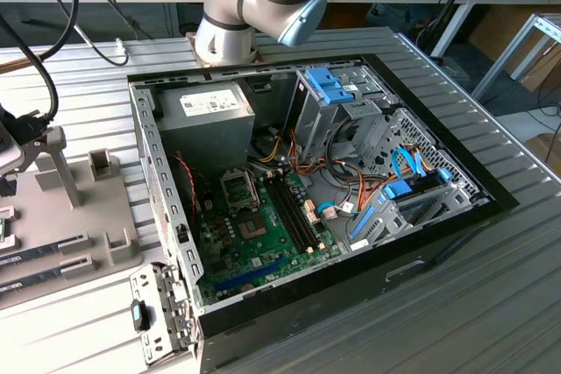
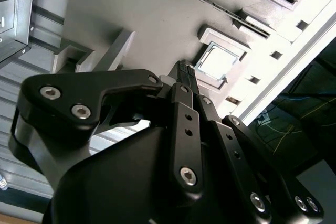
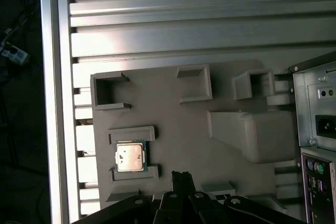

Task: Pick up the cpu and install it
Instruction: 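Reach for the cpu, then pick up the cpu and move it towards the insertion slot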

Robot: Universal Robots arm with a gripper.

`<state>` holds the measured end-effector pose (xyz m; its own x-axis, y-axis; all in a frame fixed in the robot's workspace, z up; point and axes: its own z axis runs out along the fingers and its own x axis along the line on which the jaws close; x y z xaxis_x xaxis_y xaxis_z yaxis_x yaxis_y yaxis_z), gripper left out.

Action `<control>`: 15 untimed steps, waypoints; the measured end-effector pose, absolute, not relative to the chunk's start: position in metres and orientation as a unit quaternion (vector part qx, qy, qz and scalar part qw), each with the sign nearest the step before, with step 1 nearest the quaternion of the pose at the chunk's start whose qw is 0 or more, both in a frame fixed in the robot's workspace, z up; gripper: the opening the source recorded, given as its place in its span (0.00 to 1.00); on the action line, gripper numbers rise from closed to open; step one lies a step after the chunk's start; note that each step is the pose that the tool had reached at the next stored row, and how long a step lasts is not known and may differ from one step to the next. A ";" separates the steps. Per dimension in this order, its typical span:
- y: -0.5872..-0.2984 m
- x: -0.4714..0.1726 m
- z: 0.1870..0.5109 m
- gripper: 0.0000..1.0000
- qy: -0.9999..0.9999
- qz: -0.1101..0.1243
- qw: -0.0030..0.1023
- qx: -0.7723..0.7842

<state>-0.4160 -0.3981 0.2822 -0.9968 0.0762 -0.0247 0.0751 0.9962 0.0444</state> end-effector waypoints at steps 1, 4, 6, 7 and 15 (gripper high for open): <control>-0.398 -0.416 0.282 0.11 0.999 0.022 0.013 0.038; -0.398 -0.416 0.282 0.11 0.999 0.022 0.013 0.038; -0.398 -0.416 0.282 0.11 0.999 0.022 0.013 0.038; -0.398 -0.416 0.282 0.11 0.999 0.022 0.013 0.038; -0.398 -0.416 0.282 0.42 0.999 0.022 0.013 0.038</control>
<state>-0.4163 -0.3981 0.2822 -0.9968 0.0762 -0.0247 0.0751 0.9962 0.0444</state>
